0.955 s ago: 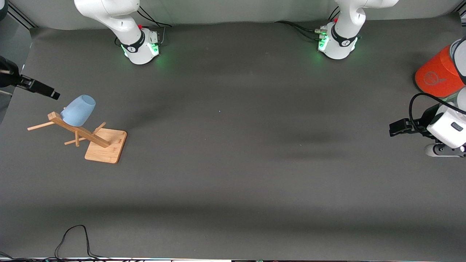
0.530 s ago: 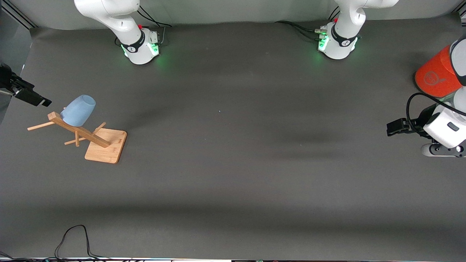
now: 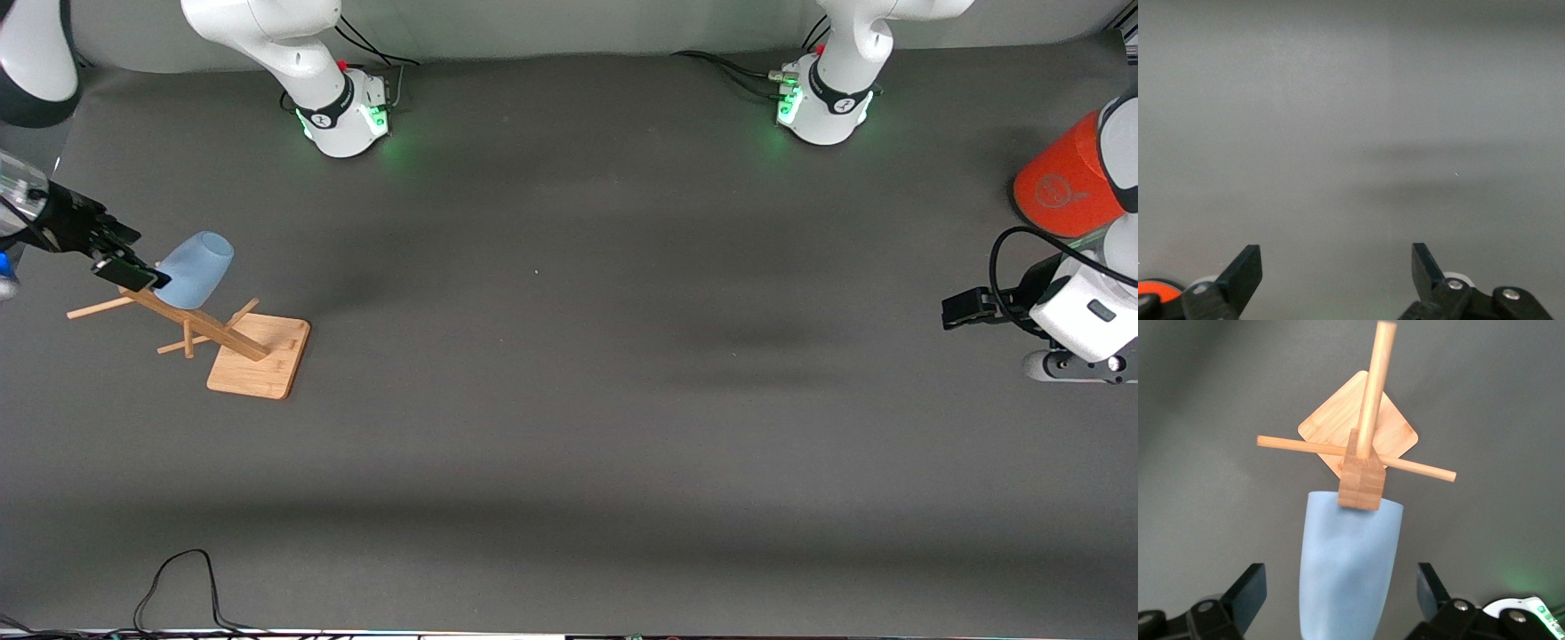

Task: Rotate and upright cup with both arms
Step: 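Close the right gripper on the blue cup's base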

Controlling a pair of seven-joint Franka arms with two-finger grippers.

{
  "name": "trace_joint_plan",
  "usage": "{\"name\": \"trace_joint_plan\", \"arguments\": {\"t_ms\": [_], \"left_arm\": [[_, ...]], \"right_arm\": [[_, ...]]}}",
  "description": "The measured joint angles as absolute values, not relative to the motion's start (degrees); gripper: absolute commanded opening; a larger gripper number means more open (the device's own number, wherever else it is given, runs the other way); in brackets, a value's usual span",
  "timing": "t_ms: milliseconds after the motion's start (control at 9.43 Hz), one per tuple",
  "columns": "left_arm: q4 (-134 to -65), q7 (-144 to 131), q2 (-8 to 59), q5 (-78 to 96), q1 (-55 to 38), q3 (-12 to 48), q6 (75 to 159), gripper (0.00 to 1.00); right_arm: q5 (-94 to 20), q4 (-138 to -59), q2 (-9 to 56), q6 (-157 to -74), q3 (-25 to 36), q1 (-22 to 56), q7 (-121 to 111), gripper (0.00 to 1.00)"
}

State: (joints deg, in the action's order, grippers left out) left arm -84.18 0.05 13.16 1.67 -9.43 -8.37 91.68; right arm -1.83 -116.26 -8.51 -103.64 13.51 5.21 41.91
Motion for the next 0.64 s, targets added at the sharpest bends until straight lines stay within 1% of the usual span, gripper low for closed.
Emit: {"name": "trace_joint_plan", "arguments": {"t_ms": [318,636], "left_arm": [[-84.18,0.05,13.18,1.68,-9.43,-8.37,91.63,1.00],[-84.18,0.05,13.20,1.70,-9.43,-8.37,91.60,1.00]], "right_arm": [[-2.24,-121.60,-9.21,-108.64,13.51,5.27,42.30,1.00],[-2.50,-123.48,-9.07,-110.92,13.51,5.36,42.46,1.00]]}}
